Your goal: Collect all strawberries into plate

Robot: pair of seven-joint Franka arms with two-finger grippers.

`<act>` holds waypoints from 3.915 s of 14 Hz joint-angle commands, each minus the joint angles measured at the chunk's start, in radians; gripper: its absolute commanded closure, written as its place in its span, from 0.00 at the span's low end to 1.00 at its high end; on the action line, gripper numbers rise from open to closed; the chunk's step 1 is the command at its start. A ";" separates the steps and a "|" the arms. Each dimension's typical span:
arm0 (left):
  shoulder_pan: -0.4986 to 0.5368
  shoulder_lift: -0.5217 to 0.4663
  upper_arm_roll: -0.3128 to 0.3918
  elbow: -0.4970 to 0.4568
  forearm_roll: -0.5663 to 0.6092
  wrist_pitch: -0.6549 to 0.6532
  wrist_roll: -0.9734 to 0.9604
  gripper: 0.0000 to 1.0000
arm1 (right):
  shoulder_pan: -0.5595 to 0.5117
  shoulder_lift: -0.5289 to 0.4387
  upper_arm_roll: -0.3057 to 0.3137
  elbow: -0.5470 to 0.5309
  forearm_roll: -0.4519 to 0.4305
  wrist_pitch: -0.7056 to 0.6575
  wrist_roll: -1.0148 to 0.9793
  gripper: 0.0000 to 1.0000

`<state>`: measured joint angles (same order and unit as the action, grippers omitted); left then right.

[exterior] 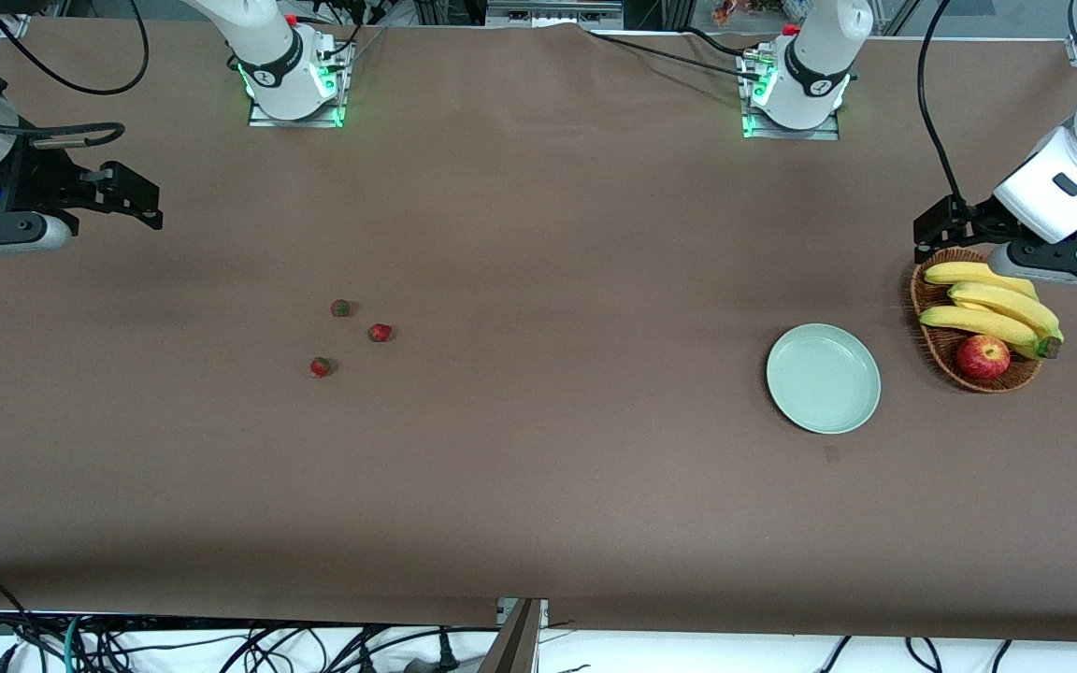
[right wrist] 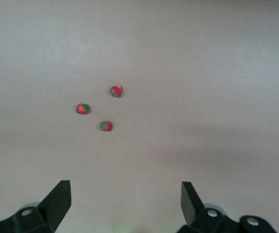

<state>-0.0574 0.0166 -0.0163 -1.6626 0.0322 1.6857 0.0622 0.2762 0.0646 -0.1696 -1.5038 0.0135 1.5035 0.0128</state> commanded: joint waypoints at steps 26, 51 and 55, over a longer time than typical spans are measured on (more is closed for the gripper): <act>0.001 0.000 0.001 0.012 -0.014 -0.008 -0.002 0.00 | -0.002 0.062 0.018 -0.309 -0.010 0.334 0.056 0.00; 0.001 0.000 0.001 0.012 -0.014 -0.006 -0.002 0.00 | 0.049 0.557 0.044 -0.303 0.201 0.810 0.141 0.85; 0.001 0.000 0.001 0.012 -0.012 -0.006 -0.002 0.00 | 0.069 0.564 0.087 -0.124 0.200 0.695 0.283 0.88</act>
<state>-0.0574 0.0169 -0.0163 -1.6624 0.0321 1.6857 0.0622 0.3289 0.6232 -0.1096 -1.7354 0.1980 2.2778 0.2125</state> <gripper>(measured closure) 0.000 0.692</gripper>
